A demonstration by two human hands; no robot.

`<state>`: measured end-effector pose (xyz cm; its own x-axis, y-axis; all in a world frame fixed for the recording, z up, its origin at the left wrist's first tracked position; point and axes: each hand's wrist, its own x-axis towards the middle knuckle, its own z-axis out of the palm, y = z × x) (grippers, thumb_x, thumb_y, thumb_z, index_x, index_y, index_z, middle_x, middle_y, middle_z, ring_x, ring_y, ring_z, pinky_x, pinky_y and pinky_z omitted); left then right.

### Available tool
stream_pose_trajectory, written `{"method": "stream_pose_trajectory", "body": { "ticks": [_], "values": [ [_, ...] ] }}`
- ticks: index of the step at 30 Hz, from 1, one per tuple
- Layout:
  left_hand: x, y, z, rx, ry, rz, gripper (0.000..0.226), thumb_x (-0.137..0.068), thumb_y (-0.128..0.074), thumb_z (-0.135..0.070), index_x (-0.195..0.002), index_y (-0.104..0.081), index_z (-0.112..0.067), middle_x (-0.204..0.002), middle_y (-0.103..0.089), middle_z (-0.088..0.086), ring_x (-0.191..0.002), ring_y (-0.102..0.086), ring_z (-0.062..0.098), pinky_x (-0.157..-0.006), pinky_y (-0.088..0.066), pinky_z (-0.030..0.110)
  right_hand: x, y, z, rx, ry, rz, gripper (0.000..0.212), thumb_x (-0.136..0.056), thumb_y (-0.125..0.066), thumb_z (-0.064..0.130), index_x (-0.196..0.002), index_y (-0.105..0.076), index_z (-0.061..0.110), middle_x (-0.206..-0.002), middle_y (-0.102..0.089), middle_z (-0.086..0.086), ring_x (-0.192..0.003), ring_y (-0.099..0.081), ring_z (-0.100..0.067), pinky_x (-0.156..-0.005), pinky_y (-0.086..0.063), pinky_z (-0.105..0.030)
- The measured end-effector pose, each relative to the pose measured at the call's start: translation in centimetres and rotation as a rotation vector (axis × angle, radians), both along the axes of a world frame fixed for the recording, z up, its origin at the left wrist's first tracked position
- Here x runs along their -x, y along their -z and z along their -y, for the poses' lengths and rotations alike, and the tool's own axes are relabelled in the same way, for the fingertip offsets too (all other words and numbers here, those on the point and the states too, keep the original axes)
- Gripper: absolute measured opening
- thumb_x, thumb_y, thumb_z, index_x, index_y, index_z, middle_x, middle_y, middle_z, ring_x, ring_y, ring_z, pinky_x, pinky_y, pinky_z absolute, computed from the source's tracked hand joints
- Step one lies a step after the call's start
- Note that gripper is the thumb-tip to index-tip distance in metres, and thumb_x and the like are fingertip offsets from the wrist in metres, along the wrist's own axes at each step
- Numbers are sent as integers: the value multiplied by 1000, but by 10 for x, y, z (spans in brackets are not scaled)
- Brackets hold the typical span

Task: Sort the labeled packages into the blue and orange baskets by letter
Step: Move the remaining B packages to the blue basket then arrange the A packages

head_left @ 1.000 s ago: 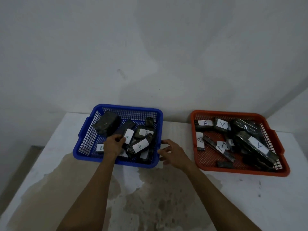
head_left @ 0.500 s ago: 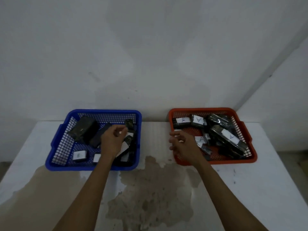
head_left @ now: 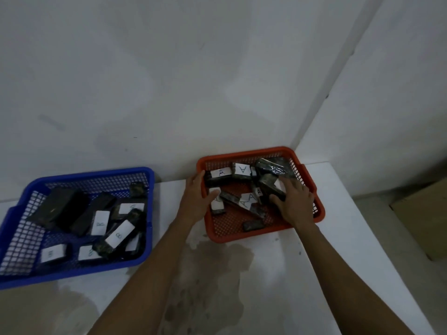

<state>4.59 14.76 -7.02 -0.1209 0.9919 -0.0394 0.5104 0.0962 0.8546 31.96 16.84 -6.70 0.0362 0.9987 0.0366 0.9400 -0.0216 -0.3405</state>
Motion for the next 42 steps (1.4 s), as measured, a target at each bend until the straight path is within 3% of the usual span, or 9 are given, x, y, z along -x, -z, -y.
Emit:
{"method": "stream_pose_trajectory", "body": {
  "ticks": [4, 9, 18, 22, 25, 31, 36, 38, 42],
  "values": [
    [-7, 11, -6, -13, -3, -16, 69, -89, -64, -32, -147, -31, -19, -143, -37, 9, -126, -41, 14, -101, -31, 22, -17, 7, -9, 41, -66, -24, 62, -86, -67, 41, -141, -46, 24, -141, -50, -11, -125, -46, -33, -105, -32, -50],
    [-4, 23, -2, -61, 8, -83, 69, -89, -64, -33, -147, -29, -19, -151, -27, 2, -127, -31, 2, -103, -27, 21, -13, 8, -7, 110, -323, -148, 65, -80, -70, 50, -137, -47, 30, -137, -55, -2, -123, -51, -22, -103, -41, -40],
    [-1, 18, 13, -102, 27, -109, 62, -88, -64, -31, -143, -39, -20, -151, -31, 3, -137, -31, 14, -114, -29, 33, 45, 27, 2, 359, -595, -144, 70, -72, -76, 54, -133, -52, 31, -128, -59, -3, -114, -53, -22, -95, -47, -40],
    [0, 14, 18, -262, 85, -414, 49, -86, -67, -34, -130, -55, -17, -141, -48, 6, -133, -41, 24, -113, -34, 46, 32, 19, -4, 429, -509, -404, 60, -79, -71, 53, -132, -52, 34, -129, -56, 8, -110, -55, -10, -87, -48, -24],
    [-14, 12, 17, -350, 276, -542, 42, -82, -69, -39, -120, -62, -22, -127, -61, 1, -130, -46, 24, -112, -29, 41, 3, 6, -13, 290, -415, -458, 41, -87, -64, 46, -126, -55, 34, -121, -59, 11, -97, -57, 3, -74, -44, -12],
    [-42, 17, 3, -138, 517, -614, 52, -76, -70, -51, -121, -62, -24, -119, -67, 2, -107, -61, 21, -94, -45, 36, -38, 2, -8, 279, -381, -371, 27, -90, -63, 39, -115, -64, 30, -106, -60, 19, -87, -56, 10, -70, -39, -7],
    [-55, 26, -9, 56, 664, -792, 64, -74, -70, -54, -130, -56, -25, -130, -58, 4, -117, -52, 24, -95, -44, 34, -56, 8, 0, 278, -371, -386, 19, -92, -61, 33, -111, -66, 32, -101, -58, 25, -87, -57, 10, -69, -46, -6],
    [-53, 25, -14, 106, 659, -752, 63, -78, -67, -54, -132, -54, -25, -130, -57, 5, -115, -53, 23, -95, -45, 35, -58, 9, -1, 296, -376, -390, 18, -92, -61, 34, -109, -66, 31, -103, -61, 20, -90, -60, 4, -73, -48, -11],
    [-36, 6, -23, 36, 518, -455, 64, -79, -67, -53, -133, -50, -23, -122, -56, 2, -108, -54, 19, -91, -47, 34, -55, 13, -4, 313, -420, -382, 20, -92, -60, 36, -107, -68, 26, -108, -68, 8, -95, -64, -7, -83, -55, -23]
  ]
}}
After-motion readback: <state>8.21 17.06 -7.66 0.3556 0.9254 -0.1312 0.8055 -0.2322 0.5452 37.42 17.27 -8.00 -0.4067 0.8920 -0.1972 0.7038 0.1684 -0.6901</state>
